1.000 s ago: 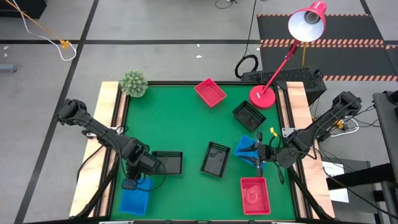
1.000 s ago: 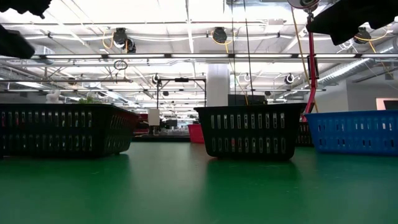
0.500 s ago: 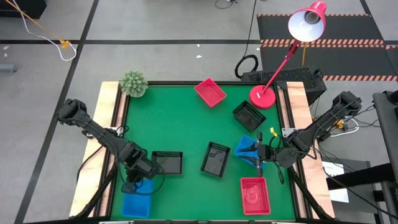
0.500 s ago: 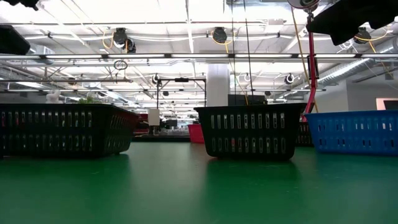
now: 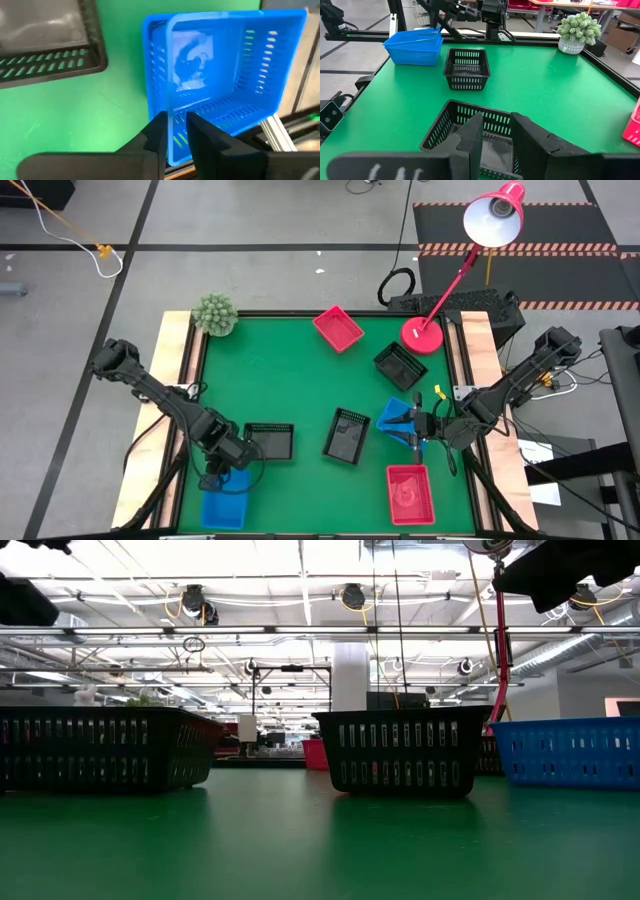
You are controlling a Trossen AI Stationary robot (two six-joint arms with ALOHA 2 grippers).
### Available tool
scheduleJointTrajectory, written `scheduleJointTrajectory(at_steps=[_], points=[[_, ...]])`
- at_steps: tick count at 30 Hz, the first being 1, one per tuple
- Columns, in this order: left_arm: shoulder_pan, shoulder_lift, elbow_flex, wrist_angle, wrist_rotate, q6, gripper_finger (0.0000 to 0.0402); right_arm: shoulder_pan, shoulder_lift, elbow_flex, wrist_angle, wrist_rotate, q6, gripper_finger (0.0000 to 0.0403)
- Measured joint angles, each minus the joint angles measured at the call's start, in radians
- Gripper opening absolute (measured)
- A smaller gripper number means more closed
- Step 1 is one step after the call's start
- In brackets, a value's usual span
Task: Stack baskets by color
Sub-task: Stack the top left blue bin on the bottom left blue bin
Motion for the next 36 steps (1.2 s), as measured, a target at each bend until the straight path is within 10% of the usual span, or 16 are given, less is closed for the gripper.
scheduleJointTrajectory(at_steps=[36], points=[[-0.161,0.01,0.113,0.077,-0.37,-0.329,0.0002,0.0,0.0,0.0,0.0,0.001,0.0,0.0096]])
